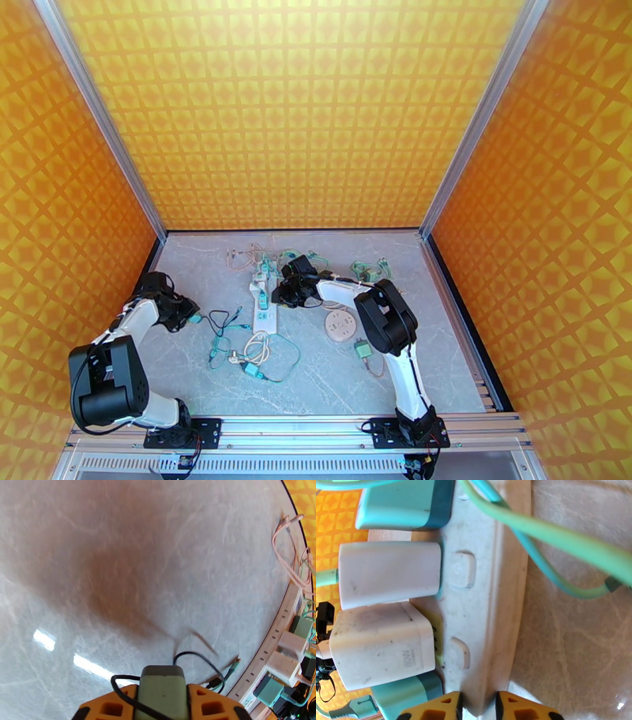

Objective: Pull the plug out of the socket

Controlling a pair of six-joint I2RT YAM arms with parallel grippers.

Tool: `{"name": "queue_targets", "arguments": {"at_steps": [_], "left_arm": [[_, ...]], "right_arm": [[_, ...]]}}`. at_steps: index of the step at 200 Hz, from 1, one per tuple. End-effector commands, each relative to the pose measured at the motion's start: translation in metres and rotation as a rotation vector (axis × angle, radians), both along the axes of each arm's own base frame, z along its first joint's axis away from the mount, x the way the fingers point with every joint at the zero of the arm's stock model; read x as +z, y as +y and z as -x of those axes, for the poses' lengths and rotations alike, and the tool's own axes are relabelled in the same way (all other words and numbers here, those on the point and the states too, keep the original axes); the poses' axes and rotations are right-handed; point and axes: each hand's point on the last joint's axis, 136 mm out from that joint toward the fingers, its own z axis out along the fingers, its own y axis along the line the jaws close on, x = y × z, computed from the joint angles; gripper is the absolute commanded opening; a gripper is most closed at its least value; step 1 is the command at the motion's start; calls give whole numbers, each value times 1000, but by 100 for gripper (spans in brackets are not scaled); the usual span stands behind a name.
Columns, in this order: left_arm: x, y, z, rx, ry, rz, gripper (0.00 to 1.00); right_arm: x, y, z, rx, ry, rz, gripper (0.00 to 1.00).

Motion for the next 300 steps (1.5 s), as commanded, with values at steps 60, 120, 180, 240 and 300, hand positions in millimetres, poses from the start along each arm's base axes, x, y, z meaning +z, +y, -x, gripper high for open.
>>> {"name": "queue_targets", "arguments": {"at_steps": [60, 120, 180, 240, 300], "left_arm": [[18, -1, 3, -3, -37, 6, 63], [57, -40, 1, -164, -164, -63, 65], [69, -133, -13, -467, -257, -218, 63], [40, -210, -30, -697, -197, -363, 63], [16, -222, -50, -699, -140, -404, 57]], "right_arm": [[-47, -31, 30, -18, 117, 179, 28], [-43, -28, 26, -29, 106, 160, 29], [-39, -25, 25, -48, 100, 132, 29], [-37, -29, 28, -58, 107, 115, 29], [-37, -33, 30, -60, 109, 112, 29]]}}
